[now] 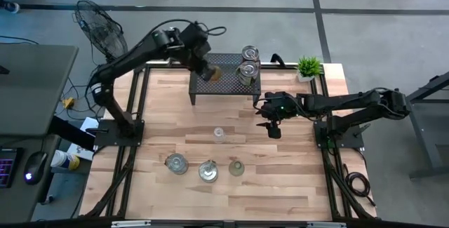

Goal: Pick & Place candle stick holders
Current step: Put the yellow glass candlestick on the shelf aligned with the other candlestick

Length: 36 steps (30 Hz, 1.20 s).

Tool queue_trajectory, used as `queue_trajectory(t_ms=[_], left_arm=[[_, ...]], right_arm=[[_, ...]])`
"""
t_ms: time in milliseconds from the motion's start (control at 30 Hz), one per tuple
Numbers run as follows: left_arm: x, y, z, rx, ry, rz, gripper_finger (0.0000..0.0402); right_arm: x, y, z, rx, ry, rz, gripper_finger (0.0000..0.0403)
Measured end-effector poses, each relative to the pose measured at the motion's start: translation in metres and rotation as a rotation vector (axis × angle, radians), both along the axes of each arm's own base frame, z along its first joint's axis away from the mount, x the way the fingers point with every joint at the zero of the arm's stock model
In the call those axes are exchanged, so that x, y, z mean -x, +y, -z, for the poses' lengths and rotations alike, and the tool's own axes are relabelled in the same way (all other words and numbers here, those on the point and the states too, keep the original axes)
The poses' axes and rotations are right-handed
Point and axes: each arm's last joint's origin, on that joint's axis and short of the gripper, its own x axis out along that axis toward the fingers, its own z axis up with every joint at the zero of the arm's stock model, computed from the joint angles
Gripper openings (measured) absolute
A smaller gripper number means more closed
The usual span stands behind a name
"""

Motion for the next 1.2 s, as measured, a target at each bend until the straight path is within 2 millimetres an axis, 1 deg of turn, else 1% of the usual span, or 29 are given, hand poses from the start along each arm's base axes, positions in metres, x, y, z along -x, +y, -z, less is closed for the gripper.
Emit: queue_trajectory(t_ms=[200,300,367,567,733,833,1033,1200], left_arm=[[-0.013,0.021,0.018,0.021,0.01,0.004,0.0],[-0.015,0.029,0.024,0.034,0.022,-0.01,0.0],[-0.015,0.033,0.025,0.027,0.017,-0.023,0.0],[-0.017,0.034,0.023,0.016,-0.009,-0.032,0.0],[-0.012,0.042,0.023,0.029,-0.018,-0.072,0.0],[-0.013,0.044,0.022,0.017,-0.031,-0.097,0.0],[-0.014,0.043,0.022,0.028,-0.042,-0.089,0.0],[-0.019,0.047,0.03,0.035,-0.012,-0.117,0.0]], right_arm=[[0.0,0.0,0.0,0.0,0.0,0.0,0.0224],[0.0,0.0,0.0,0.001,0.0,0.002,0.0224],[0.0,0.0,0.0,0.001,0.0,0.002,0.0224],[0.0,0.0,0.0,-0.005,0.0,0.008,0.0224],[0.0,0.0,0.0,-0.004,0.0,0.009,0.0224],[0.0,0.0,0.0,-0.003,-0.001,0.01,0.0224],[0.0,0.0,0.0,-0.003,-0.003,0.01,0.0224],[0.0,0.0,0.0,-0.003,-0.005,0.009,0.0224]])
